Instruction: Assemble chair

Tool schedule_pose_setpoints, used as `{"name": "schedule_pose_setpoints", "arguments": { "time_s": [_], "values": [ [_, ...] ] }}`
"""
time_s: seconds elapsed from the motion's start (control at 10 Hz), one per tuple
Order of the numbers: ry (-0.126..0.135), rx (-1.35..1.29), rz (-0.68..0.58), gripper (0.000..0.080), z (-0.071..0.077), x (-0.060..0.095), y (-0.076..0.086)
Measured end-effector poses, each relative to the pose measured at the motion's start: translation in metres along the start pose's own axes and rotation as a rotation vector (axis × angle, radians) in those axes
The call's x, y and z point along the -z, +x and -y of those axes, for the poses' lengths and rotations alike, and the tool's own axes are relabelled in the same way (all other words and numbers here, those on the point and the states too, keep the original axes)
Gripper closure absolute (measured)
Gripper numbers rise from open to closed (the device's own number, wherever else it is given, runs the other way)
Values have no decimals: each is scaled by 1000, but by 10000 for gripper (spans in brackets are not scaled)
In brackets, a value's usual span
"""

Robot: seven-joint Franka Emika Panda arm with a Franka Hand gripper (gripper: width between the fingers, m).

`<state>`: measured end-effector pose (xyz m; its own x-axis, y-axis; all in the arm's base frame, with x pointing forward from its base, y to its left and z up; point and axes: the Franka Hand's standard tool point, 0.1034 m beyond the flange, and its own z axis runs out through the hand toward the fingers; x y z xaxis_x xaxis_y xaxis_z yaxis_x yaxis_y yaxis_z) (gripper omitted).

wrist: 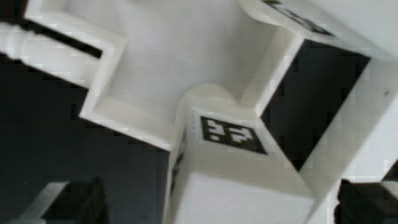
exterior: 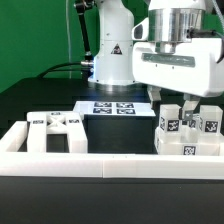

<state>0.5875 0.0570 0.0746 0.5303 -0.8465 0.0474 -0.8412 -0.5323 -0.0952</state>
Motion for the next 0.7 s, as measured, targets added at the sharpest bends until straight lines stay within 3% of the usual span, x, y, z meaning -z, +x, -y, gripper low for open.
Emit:
{"name": "schedule_pose_setpoints", "arguments": {
  "time_s": [0.1, 0.7],
  "values": [
    [17, 58, -17, 151, 0, 0, 5],
    [-2, 554, -29, 151, 3, 1, -1]
  ]
}}
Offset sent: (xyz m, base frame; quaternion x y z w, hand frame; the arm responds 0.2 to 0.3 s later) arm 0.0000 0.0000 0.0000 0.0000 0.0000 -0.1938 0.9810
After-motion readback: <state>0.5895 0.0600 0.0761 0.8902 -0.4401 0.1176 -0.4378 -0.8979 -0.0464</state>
